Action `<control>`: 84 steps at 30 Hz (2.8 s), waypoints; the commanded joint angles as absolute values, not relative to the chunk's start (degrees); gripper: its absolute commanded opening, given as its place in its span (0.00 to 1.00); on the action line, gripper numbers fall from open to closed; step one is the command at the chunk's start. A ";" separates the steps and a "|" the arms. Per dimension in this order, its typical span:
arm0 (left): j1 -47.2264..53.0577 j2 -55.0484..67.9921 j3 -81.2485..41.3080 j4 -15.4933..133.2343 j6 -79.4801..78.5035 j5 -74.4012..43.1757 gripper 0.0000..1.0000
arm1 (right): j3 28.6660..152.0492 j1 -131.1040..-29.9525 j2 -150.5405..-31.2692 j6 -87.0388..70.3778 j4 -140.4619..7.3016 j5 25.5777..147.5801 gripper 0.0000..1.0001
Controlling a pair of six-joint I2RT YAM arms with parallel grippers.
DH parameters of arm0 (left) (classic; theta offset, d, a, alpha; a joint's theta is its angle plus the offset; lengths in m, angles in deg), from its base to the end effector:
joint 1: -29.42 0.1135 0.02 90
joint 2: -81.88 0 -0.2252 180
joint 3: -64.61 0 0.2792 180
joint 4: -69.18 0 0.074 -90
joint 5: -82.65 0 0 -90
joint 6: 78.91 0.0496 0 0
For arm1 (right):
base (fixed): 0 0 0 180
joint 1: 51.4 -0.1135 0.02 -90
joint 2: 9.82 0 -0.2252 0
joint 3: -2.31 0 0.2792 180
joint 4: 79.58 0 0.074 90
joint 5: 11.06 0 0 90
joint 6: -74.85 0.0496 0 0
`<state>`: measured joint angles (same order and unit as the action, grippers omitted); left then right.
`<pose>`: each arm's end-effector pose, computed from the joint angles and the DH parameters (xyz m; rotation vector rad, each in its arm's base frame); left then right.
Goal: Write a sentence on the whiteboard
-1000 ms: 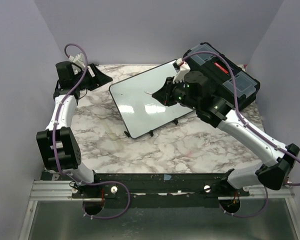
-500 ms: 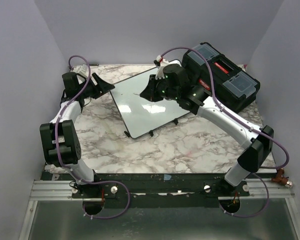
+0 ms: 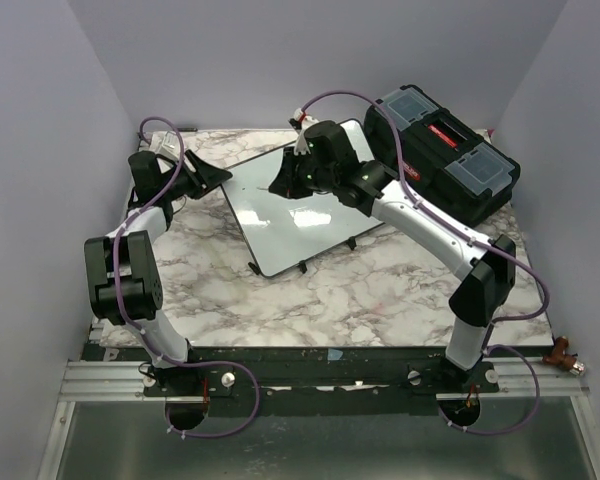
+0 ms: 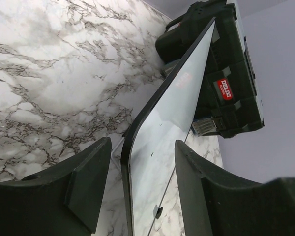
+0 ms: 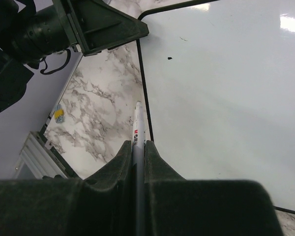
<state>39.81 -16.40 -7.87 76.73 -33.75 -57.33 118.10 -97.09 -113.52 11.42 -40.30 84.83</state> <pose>0.4046 0.0356 0.1817 -0.3054 1.9312 -1.2217 0.3149 0.3299 0.3344 -0.4260 2.1206 0.8681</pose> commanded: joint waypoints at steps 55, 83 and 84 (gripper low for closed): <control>35.45 -15.41 -7.82 76.99 -17.44 -64.39 0.00 | 125.29 -97.36 -122.19 9.91 -38.74 80.88 0.01; 34.69 -6.68 -1.63 77.58 -6.56 -58.50 0.00 | 132.52 -102.68 -126.63 8.19 -34.57 66.46 0.01; 34.74 -6.61 -1.72 77.31 -6.34 -58.50 0.00 | 132.42 -102.77 -126.70 8.18 -34.57 65.99 0.01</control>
